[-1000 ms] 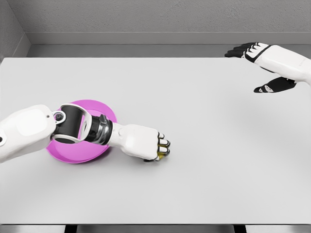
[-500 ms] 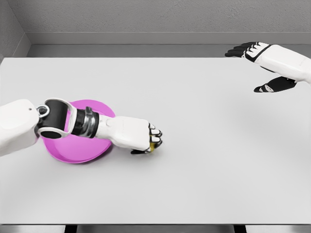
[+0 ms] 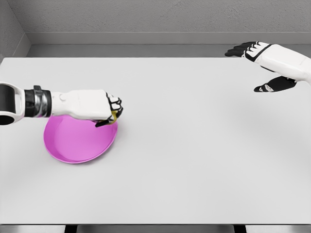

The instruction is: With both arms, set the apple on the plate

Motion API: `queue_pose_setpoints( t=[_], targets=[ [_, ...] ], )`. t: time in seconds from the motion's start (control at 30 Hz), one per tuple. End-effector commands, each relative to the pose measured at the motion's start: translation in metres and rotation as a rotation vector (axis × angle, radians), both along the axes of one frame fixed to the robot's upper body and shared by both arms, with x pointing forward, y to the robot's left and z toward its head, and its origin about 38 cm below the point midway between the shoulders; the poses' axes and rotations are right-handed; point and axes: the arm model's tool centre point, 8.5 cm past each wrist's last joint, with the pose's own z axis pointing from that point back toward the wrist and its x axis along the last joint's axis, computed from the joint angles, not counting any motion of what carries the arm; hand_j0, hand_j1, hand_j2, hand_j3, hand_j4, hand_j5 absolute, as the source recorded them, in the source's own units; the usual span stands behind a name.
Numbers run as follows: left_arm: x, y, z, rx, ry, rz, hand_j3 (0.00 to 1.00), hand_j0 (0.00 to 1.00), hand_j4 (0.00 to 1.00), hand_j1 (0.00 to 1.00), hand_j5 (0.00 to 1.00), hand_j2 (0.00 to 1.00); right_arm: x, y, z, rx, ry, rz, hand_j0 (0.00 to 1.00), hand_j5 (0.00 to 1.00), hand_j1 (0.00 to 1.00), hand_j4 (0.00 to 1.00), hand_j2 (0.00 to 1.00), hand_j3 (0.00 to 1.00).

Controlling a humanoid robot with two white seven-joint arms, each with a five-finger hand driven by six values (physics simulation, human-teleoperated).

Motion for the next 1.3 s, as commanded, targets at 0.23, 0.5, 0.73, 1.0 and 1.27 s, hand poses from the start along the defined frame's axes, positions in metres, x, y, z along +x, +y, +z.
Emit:
queue_pose_setpoints(
  t=[0.23, 0.5, 0.73, 1.0, 1.27],
  targets=[
    [0.005, 0.017, -0.003, 0.13, -0.093, 0.015, 0.94, 0.94, 0.94, 0.94, 0.94, 0.94, 0.0, 0.0, 0.0, 0.006, 0.003, -0.001, 1.0, 1.0, 1.0, 1.0, 1.0, 1.0],
    [0.005, 0.034, 0.006, 0.13, -0.107, 0.055, 1.0, 1.0, 1.0, 1.0, 1.0, 1.0, 0.0, -0.001, 0.001, 0.005, 0.001, -0.002, 1.0, 1.0, 1.0, 1.0, 1.0, 1.0],
    [0.0, 0.054, 0.021, 0.0, -0.03, 0.126, 1.0, 1.0, 1.0, 1.0, 1.0, 1.0, 0.0, -0.001, 0.001, 0.005, 0.001, -0.002, 1.0, 1.0, 1.0, 1.0, 1.0, 1.0],
    [-0.01, 0.074, 0.02, -0.2, 0.123, 0.22, 1.0, 1.0, 1.0, 1.0, 1.0, 1.0, 0.0, -0.001, 0.001, 0.005, 0.001, -0.002, 1.0, 1.0, 1.0, 1.0, 1.0, 1.0],
    [0.012, 0.146, 0.01, -0.295, 0.165, 0.476, 1.0, 1.0, 1.0, 1.0, 1.0, 1.0, 0.0, -0.001, 0.001, 0.005, 0.001, -0.002, 1.0, 1.0, 1.0, 1.0, 1.0, 1.0]
  ],
)
